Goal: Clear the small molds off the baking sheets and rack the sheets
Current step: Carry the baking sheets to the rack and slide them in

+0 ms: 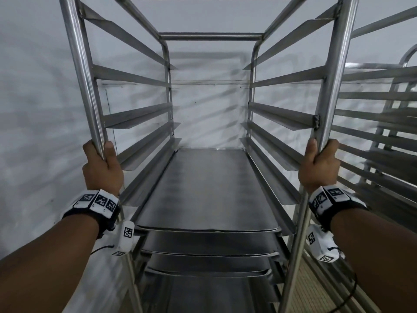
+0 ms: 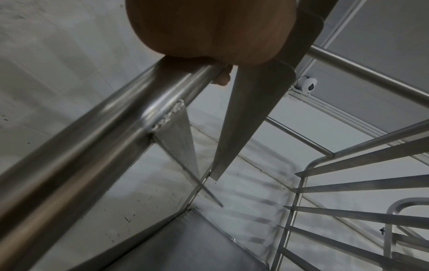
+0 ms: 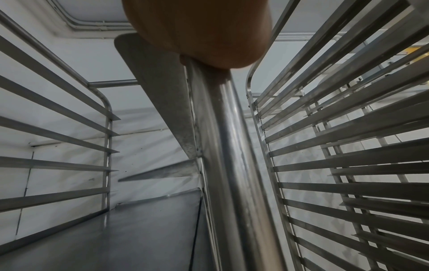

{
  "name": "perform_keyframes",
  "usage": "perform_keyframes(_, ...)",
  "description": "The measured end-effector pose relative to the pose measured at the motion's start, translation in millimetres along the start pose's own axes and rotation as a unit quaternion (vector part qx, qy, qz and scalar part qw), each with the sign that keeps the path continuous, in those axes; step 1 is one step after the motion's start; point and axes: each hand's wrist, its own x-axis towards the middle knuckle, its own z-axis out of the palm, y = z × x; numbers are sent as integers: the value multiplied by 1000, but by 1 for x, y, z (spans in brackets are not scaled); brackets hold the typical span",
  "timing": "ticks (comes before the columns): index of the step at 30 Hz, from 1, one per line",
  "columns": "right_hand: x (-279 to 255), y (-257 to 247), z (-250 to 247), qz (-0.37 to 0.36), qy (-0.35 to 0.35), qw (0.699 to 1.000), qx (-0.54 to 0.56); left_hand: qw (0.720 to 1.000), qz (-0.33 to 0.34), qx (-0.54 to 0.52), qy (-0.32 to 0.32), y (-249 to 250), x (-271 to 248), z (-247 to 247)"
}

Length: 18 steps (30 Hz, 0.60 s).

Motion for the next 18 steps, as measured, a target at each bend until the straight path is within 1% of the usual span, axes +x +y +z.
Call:
perform_keyframes(10,15,12,18,1,3,1000,-9,1000,2,2,0,-2,4,23)
perform_keyframes(18,13,9,16,10,3,1000,-19,1000,-6,0,-21,2,3,17)
